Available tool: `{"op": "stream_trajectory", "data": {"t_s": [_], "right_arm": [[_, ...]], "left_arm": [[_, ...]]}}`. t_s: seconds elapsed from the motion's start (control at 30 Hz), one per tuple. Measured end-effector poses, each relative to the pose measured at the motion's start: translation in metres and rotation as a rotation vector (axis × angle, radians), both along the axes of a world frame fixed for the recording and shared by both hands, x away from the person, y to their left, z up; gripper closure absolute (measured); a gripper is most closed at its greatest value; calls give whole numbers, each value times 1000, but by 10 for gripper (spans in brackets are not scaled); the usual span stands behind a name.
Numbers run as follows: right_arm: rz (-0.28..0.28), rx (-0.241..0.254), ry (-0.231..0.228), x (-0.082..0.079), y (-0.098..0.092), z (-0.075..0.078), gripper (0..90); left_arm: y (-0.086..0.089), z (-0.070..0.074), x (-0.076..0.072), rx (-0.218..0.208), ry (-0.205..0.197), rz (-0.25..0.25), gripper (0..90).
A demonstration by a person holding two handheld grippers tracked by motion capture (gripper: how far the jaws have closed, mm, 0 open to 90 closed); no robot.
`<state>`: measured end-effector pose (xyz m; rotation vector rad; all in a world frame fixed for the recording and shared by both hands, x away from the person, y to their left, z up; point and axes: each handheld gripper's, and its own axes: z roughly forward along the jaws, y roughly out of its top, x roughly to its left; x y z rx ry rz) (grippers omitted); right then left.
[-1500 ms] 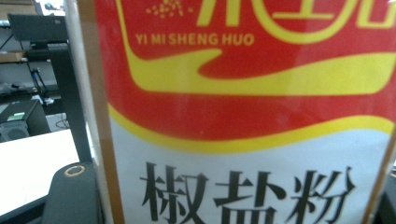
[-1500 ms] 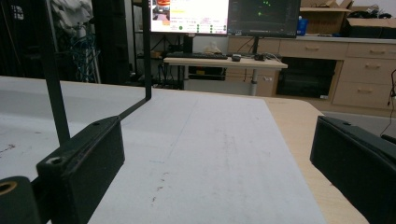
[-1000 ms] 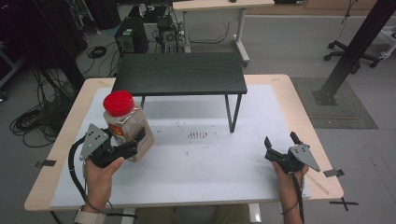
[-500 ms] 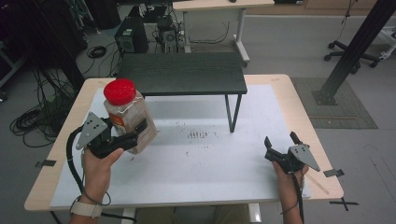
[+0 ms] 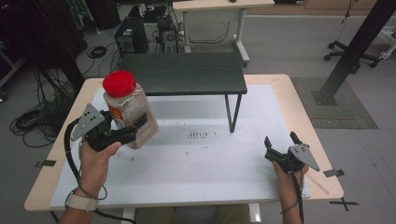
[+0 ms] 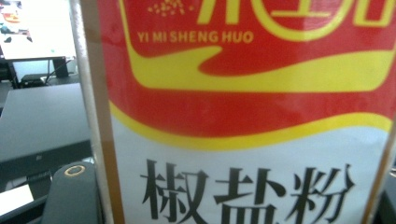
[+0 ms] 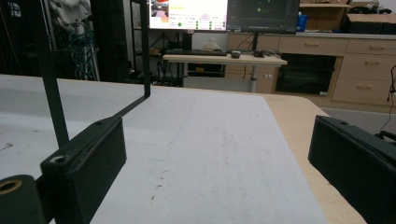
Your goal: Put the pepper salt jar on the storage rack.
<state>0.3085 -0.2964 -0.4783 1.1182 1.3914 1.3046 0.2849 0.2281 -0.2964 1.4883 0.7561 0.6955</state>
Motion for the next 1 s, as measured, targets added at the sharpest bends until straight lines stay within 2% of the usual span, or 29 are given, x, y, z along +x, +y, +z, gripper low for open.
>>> {"op": "stream_trajectory", "data": {"t_s": [0.4,1.0], "right_arm": [[-6,2,2,0,0,0,44],[-11,6,4,0,0,0,46]], "left_arm": [[1,25,12,-30,-3,-48,250],[-1,51,27,-45,-20,-92,250]]}}
